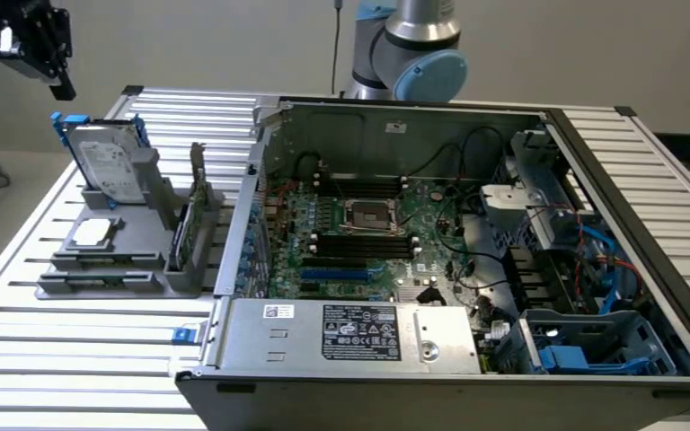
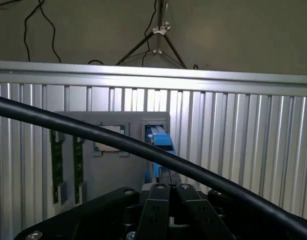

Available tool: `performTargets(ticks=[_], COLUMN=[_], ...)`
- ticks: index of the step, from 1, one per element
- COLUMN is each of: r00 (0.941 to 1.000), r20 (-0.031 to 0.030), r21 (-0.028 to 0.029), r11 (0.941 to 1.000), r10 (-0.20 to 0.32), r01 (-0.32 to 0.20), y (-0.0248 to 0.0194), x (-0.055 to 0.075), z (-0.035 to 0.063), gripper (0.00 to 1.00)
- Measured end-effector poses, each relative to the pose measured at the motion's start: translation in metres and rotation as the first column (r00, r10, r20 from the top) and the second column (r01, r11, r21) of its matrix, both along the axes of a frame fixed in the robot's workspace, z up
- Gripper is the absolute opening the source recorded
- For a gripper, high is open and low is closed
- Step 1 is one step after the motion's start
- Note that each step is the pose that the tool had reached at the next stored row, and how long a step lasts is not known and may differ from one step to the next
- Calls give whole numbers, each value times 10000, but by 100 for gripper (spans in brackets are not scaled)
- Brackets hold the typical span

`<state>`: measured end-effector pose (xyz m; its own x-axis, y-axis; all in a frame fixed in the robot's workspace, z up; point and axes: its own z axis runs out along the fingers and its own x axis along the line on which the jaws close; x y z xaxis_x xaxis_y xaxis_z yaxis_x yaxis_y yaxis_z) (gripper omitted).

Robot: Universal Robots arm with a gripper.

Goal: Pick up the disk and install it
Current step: 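Pick up the disk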

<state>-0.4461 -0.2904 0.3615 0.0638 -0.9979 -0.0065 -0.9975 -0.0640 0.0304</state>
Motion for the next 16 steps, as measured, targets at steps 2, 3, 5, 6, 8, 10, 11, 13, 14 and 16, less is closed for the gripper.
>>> performTargets(ticks=[2,3,5,6,8,10,11,13,14,16], r00=[9994,9985,9958,9940,9918,9914,9914,9914,9916,9923], r20=[2,2,3,4,11,9,10,18,35,80], r21=[0,0,0,0,1,-1,-1,-2,-4,-10], r11=[9994,9985,9958,9940,9918,9914,9914,9914,9916,9923], r10=[359,552,916,1092,1276,1306,1309,1307,1295,1237], r01=[-359,-552,-916,-1092,-1276,-1306,-1309,-1307,-1295,-1237], y=[0,0,1,1,2,1,1,1,1,1], x=[0,0,0,0,-9,-15,-15,-20,-23,-24], z=[-8,-10,-13,-14,-15,-14,-14,-18,-24,-39], gripper=[11,11,11,11,11,17,17,30,30,42])
